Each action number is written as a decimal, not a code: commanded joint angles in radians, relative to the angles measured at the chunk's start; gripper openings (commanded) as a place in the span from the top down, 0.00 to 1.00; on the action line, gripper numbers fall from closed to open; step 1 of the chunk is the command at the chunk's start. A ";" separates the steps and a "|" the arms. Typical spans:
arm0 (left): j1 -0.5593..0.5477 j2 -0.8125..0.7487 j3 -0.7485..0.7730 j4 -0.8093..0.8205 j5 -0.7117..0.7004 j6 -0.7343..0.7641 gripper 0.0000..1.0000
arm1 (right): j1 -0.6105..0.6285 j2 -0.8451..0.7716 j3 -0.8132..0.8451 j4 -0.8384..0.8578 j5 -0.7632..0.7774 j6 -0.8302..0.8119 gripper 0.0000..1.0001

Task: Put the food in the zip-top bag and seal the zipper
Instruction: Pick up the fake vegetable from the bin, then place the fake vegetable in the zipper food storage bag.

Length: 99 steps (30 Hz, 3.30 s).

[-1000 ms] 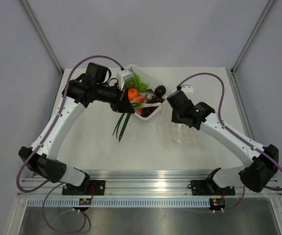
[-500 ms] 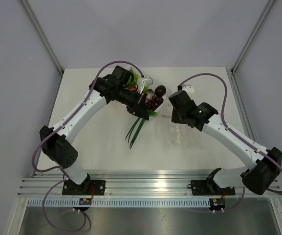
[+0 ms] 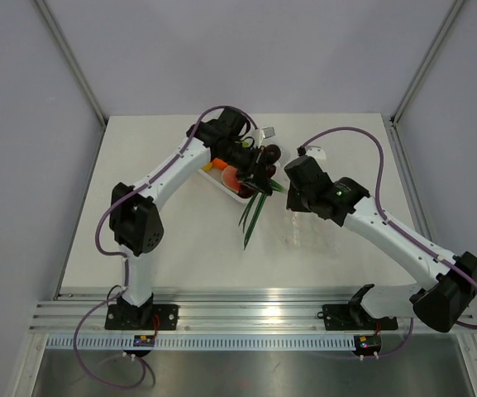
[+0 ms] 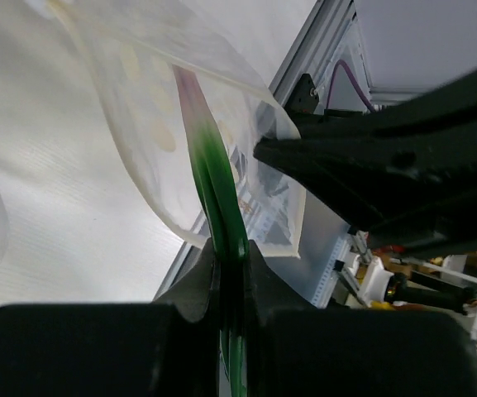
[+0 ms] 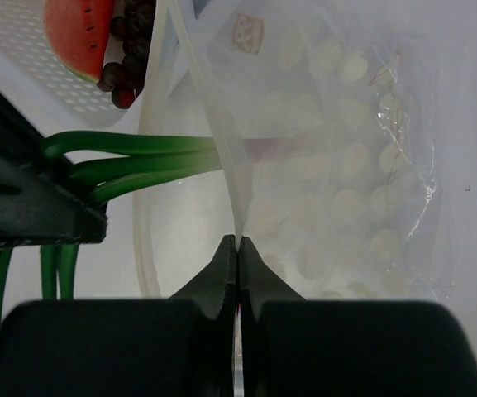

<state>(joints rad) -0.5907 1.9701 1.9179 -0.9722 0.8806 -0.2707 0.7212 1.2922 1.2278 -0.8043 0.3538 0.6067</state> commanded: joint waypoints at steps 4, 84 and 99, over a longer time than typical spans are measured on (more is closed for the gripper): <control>-0.006 0.047 0.039 0.118 0.031 -0.216 1.00 | 0.038 -0.017 -0.008 0.045 -0.010 0.030 1.00; -0.124 -0.295 -0.639 0.409 -0.034 -0.030 1.00 | 0.050 -0.037 -0.042 0.045 -0.084 -0.007 1.00; -0.110 -0.200 -0.537 0.489 0.113 -0.324 1.00 | 0.132 -0.007 -0.037 0.057 -0.046 -0.019 1.00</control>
<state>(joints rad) -0.7097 1.7634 1.3197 -0.5377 0.9173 -0.5003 0.8330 1.2850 1.1839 -0.7822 0.2901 0.5983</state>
